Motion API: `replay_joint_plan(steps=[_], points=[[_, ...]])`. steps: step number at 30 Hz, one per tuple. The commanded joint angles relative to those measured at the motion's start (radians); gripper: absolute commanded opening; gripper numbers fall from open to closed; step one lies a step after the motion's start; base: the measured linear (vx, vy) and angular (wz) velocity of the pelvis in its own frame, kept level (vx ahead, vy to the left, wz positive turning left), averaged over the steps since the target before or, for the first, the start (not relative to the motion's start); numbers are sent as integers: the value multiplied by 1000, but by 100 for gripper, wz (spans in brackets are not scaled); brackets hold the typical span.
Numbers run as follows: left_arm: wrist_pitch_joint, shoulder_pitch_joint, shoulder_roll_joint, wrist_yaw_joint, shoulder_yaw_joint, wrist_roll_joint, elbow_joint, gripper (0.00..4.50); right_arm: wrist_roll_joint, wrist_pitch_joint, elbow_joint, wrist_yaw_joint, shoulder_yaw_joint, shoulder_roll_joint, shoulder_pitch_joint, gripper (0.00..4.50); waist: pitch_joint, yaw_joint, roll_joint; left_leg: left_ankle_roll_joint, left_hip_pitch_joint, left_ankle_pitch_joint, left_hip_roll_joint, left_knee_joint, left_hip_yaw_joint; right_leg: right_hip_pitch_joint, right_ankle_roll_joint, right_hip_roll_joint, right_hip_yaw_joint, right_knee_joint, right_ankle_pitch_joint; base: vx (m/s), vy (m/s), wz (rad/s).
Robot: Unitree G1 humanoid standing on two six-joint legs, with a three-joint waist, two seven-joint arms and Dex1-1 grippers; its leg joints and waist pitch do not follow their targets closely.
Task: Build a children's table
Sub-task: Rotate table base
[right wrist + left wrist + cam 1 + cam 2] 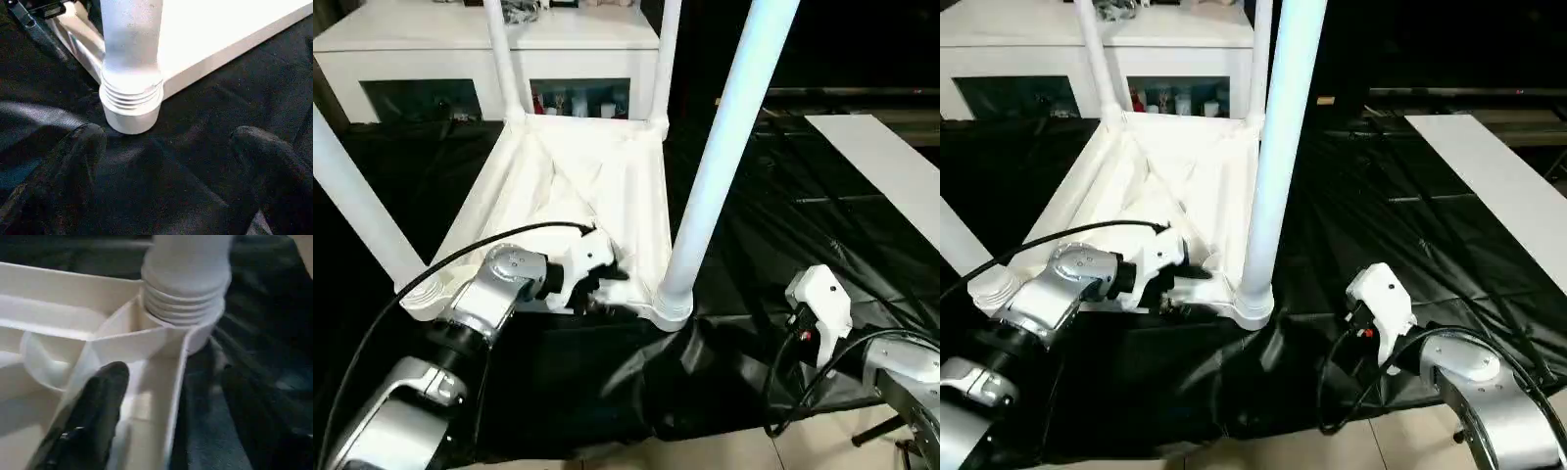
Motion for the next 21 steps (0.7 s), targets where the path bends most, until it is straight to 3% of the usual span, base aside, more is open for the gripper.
replay_joint_plan(steps=[1, 2, 5, 13, 21], points=[[-49, -26, 11, -12, -23, 31, 30, 324, 0, -14, 1, 9, 12, -16, -19, 450, -45, 1, -1, 65, -2, -115, 70, -93, -19, 45, -279, -86, 44, -78, -93, 0, 0, 0], [-77, -31, 13, 2, -24, 49, 44, 302, -2, -15, 2, 11, 12, -17, -20, 450, -45, 1, -1, 66, -2, -113, 70, -92, -19, 46, -279, -86, 44, -77, -92, 0, 0, 0], [-92, -38, 14, 19, -23, 65, 56, 296, -3, -16, 3, 11, 12, -17, -21, 450, -44, 1, -2, 66, -3, -115, 72, -93, -19, 45, -278, -87, 44, -78, -101, 0, 0, 0], [-119, -65, 19, 5, -29, 93, 120, 229, -15, -24, 10, 20, 28, -13, -29, 450, -42, 1, 0, 57, -1, -126, 73, -96, -18, 44, -274, -88, 45, -80, -117, 0, 0, 0], [-130, -52, 36, -45, -41, 105, 126, 165, -20, -34, 22, 22, 35, -11, -31, 450, -45, 2, 0, 73, -1, -84, 74, -96, -16, 46, -299, -89, 43, -73, -31, 0, 0, 0]])
